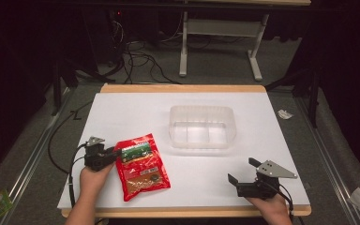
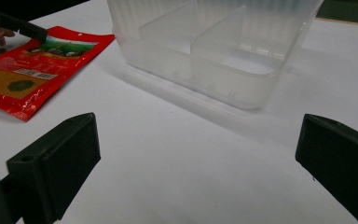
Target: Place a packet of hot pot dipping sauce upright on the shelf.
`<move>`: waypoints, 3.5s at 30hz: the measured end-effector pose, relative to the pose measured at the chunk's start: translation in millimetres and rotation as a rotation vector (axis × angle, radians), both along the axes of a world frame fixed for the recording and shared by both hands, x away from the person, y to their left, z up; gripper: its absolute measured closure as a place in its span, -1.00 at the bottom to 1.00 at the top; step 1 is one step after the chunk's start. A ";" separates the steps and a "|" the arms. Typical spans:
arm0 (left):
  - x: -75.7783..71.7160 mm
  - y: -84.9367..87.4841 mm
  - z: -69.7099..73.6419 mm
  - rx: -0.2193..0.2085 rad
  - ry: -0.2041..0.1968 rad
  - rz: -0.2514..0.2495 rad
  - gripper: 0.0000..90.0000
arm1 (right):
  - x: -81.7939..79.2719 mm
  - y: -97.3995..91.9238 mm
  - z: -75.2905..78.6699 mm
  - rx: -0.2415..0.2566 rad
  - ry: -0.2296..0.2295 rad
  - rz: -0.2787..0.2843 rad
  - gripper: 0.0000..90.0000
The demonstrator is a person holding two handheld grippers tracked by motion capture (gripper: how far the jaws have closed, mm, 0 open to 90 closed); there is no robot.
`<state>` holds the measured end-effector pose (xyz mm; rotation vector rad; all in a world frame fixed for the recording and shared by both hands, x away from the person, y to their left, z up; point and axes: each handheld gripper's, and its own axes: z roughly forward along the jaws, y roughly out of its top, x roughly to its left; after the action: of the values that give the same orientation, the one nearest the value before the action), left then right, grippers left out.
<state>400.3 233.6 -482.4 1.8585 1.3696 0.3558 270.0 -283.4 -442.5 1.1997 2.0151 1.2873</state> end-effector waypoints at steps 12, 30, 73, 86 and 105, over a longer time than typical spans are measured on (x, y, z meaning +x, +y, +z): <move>-8.5 0.6 2.2 -0.005 -0.073 -0.042 0.97 | 0.4 -0.7 -0.1 0.002 -0.001 0.000 -1.00; -36.3 1.4 36.3 -0.072 -0.270 -0.049 0.99 | -0.6 2.8 2.0 0.009 -0.007 0.005 -1.00; -82.0 -19.2 95.4 -0.124 -0.534 -0.148 0.99 | 38.7 110.3 17.2 0.067 0.028 0.207 -0.84; -82.8 -21.1 97.5 -0.132 -0.545 -0.158 0.99 | 51.8 150.3 14.2 0.088 0.042 0.284 -0.64; -82.3 -21.4 97.9 -0.143 -0.544 -0.161 0.99 | 67.4 195.4 5.9 0.136 0.101 0.376 0.42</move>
<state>318.1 212.2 -384.5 1.5842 0.8477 0.6104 337.4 -88.0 -436.5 0.9899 2.3388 1.5895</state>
